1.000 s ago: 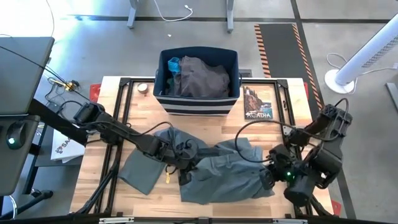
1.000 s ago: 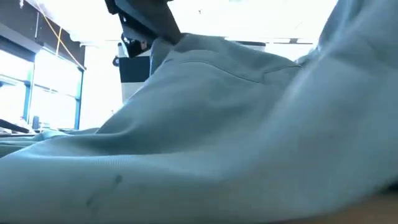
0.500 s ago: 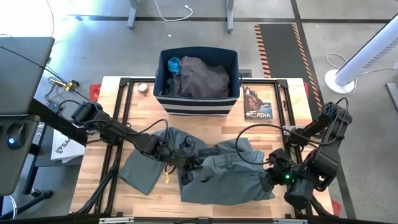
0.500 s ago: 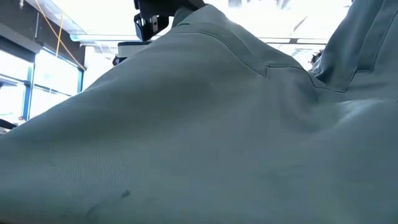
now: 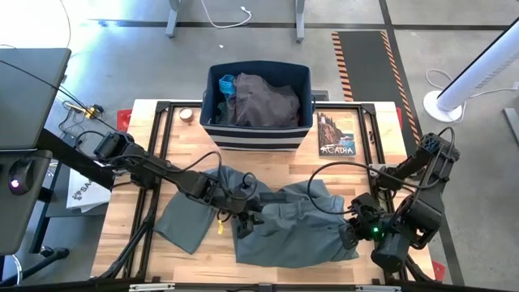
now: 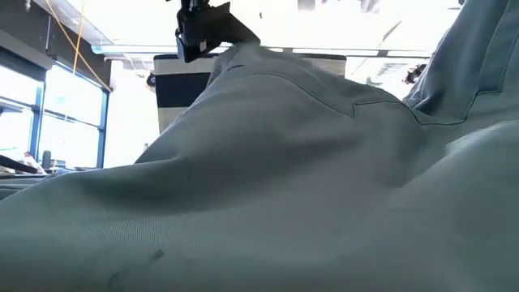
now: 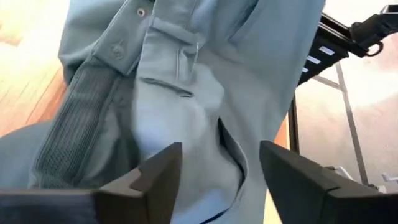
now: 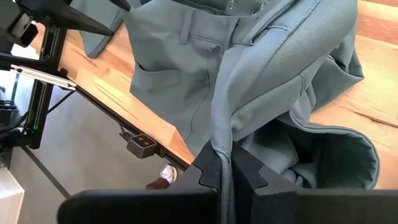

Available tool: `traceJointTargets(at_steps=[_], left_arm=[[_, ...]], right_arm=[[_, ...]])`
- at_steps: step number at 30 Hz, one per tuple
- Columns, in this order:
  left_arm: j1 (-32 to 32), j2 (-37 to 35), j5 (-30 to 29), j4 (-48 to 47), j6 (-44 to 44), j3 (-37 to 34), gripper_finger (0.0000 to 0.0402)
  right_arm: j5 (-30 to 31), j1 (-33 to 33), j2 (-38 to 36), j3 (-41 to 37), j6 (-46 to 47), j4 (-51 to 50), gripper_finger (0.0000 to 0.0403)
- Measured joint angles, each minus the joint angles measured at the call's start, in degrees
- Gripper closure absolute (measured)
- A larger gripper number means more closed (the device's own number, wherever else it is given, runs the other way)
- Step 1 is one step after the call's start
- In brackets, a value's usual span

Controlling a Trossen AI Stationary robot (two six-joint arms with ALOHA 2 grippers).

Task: Sort clothes
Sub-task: Fold the blue pants

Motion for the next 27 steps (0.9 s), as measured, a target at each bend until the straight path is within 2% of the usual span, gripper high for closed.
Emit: traceJointTargets(at_steps=[4,9,14,17,21,24,27], left_arm=[[0.2,-0.52,-1.7,-2.99,-1.33,0.0,0.0172],[0.07,-4.44,-5.67,-12.04,-0.75,-0.1,0.0176],[-0.11,-9.68,-5.53,-13.31,-1.58,-7.8,0.019],[0.4,-12.33,-0.81,-5.83,-5.35,-16.54,0.0196],[0.68,-14.62,4.18,17.13,-12.24,-28.86,0.0199],[0.69,-14.73,1.87,33.06,-16.38,-36.42,0.0199],[0.86,-14.73,-4.17,39.46,-19.99,-41.33,0.0199]], right_arm=[[0.0,0.0,0.0,0.02,0.0,0.21,0.0403],[-0.57,0.0,0.0,0.04,0.0,0.43,0.0403],[-1.07,0.0,0.0,0.04,-0.02,1.21,0.0403],[-1.07,0.0,0.0,0.04,-0.02,1.42,0.0403],[-1.09,0.0,0.0,0.04,-0.02,1.44,0.0403],[-1.14,0.0,-0.07,0.04,-0.02,1.55,0.0403],[-1.47,0.0,-0.35,0.04,-0.02,1.9,0.0403]])
